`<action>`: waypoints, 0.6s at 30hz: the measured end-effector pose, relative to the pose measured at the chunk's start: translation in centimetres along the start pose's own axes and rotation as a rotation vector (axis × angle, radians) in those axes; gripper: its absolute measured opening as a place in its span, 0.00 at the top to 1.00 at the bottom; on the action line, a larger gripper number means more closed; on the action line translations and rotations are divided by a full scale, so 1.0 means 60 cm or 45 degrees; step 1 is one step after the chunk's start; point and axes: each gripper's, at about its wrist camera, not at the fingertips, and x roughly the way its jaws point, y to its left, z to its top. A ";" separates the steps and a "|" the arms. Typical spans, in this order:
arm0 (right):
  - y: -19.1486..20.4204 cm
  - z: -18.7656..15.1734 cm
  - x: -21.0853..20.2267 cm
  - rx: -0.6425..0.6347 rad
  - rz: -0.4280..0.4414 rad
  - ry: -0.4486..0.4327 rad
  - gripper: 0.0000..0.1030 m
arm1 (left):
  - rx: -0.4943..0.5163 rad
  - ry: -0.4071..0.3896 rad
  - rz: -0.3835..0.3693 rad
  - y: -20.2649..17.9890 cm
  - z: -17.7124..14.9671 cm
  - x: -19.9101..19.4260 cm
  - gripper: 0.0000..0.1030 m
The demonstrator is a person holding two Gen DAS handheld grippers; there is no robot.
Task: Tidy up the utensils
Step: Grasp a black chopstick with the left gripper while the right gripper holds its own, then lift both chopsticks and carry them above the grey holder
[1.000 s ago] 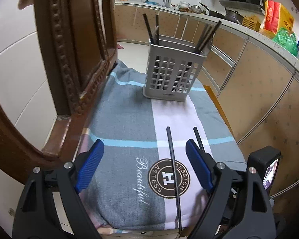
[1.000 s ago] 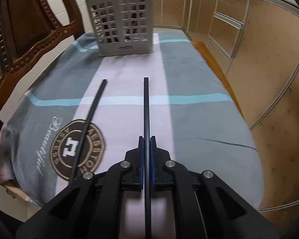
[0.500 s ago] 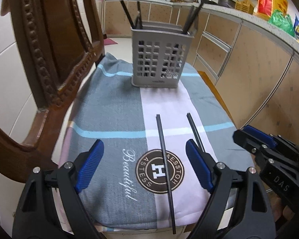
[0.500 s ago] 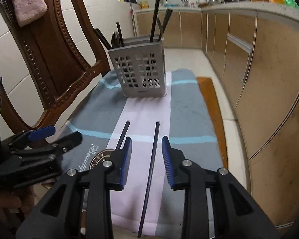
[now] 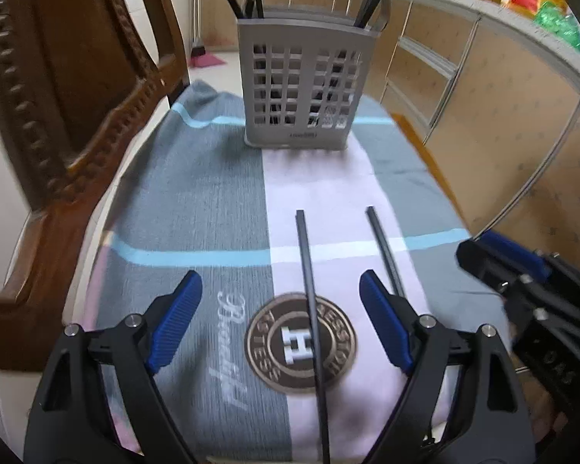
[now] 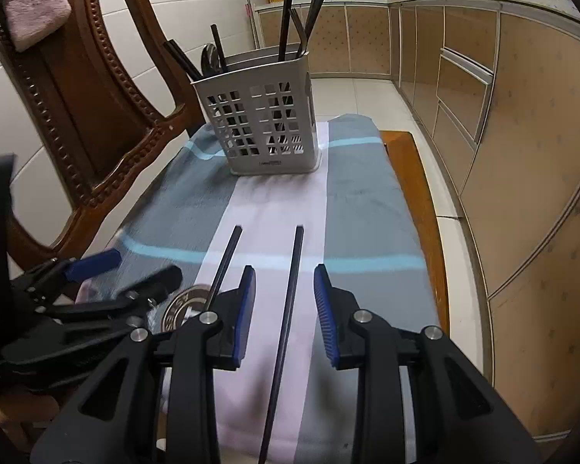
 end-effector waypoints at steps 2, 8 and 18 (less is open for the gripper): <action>0.002 0.016 0.028 -0.016 -0.012 0.030 0.70 | 0.029 0.045 0.012 -0.007 0.019 0.029 0.28; -0.005 0.044 0.130 0.008 -0.048 0.170 0.70 | 0.016 0.174 0.032 -0.003 0.056 0.108 0.44; 0.007 0.059 0.222 -0.102 -0.058 0.375 0.86 | 0.062 0.259 0.017 0.002 0.079 0.165 0.88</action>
